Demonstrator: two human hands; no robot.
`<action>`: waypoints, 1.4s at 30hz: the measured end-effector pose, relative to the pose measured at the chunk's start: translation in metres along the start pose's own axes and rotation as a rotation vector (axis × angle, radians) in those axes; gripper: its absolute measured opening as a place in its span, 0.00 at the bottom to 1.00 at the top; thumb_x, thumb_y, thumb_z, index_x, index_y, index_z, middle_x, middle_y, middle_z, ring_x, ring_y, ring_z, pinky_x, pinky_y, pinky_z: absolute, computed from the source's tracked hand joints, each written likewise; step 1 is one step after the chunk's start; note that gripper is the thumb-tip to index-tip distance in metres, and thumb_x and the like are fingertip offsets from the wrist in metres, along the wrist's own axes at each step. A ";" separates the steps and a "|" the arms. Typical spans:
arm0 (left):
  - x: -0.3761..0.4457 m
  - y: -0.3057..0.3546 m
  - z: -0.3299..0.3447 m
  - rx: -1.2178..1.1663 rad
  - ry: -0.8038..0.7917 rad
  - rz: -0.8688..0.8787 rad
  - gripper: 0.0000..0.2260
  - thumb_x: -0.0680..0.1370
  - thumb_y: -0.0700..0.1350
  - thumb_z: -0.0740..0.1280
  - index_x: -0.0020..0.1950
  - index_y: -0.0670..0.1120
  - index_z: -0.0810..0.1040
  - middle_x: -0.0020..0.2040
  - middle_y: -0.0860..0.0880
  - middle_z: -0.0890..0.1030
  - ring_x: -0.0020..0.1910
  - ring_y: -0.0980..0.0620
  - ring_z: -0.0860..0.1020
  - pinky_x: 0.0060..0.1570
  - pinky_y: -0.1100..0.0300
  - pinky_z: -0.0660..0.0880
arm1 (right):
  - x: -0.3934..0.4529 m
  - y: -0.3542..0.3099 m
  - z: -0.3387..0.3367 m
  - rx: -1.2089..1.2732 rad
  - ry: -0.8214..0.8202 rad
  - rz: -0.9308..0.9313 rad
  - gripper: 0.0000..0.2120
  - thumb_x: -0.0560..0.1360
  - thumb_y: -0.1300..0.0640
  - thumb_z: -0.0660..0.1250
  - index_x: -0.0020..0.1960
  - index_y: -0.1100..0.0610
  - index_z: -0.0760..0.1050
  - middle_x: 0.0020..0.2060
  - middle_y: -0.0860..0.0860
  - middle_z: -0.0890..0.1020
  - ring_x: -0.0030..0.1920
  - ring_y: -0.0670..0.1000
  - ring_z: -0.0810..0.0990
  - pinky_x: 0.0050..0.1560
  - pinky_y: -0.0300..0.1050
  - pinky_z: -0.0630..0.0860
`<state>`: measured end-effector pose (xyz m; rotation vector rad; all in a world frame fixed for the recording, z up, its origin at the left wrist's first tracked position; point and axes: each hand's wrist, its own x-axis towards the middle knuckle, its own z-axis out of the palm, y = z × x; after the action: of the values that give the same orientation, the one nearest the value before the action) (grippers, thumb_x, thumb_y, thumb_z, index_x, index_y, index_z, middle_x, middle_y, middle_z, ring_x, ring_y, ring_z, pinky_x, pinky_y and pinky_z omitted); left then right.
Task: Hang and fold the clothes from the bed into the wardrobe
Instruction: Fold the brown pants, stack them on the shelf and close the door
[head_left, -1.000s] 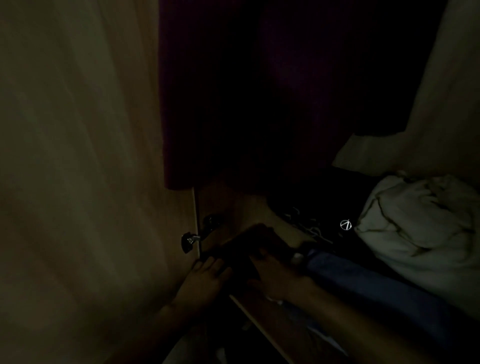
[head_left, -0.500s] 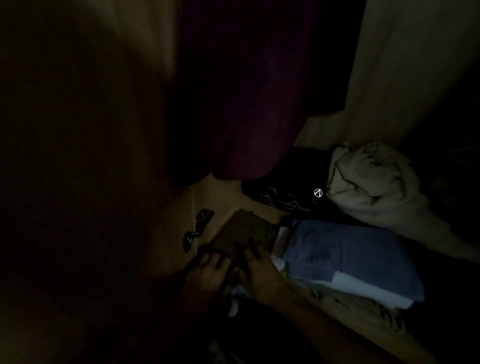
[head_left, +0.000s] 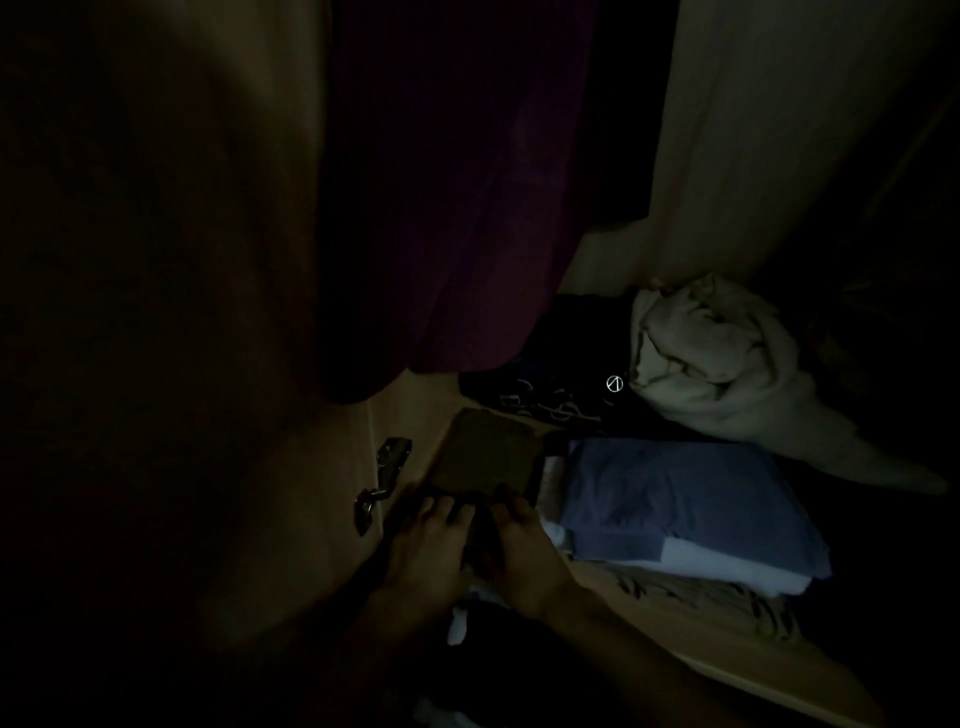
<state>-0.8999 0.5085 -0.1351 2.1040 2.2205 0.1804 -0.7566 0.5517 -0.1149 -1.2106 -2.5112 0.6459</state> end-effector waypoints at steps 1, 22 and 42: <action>0.000 -0.004 -0.007 -0.034 -0.029 0.021 0.34 0.70 0.64 0.61 0.73 0.51 0.66 0.70 0.51 0.69 0.68 0.47 0.66 0.70 0.53 0.64 | 0.003 0.001 0.001 0.013 0.020 -0.004 0.25 0.78 0.61 0.65 0.72 0.66 0.65 0.73 0.62 0.63 0.73 0.59 0.63 0.71 0.48 0.61; 0.000 -0.007 -0.022 -0.393 0.138 -0.018 0.17 0.77 0.42 0.63 0.66 0.51 0.75 0.65 0.50 0.75 0.64 0.48 0.71 0.64 0.53 0.70 | -0.001 -0.005 -0.009 -0.026 0.135 -0.042 0.24 0.76 0.51 0.68 0.70 0.58 0.71 0.61 0.56 0.78 0.60 0.56 0.76 0.56 0.38 0.64; -0.099 0.086 -0.095 -0.460 0.452 0.292 0.10 0.78 0.46 0.65 0.58 0.49 0.77 0.58 0.48 0.77 0.56 0.47 0.73 0.52 0.55 0.70 | -0.191 -0.046 -0.092 -0.035 0.432 0.066 0.24 0.79 0.56 0.67 0.73 0.58 0.67 0.70 0.55 0.70 0.70 0.53 0.67 0.71 0.48 0.64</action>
<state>-0.8219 0.4106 -0.0313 2.2477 1.7852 1.1635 -0.6313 0.4009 -0.0233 -1.2892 -2.1375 0.3110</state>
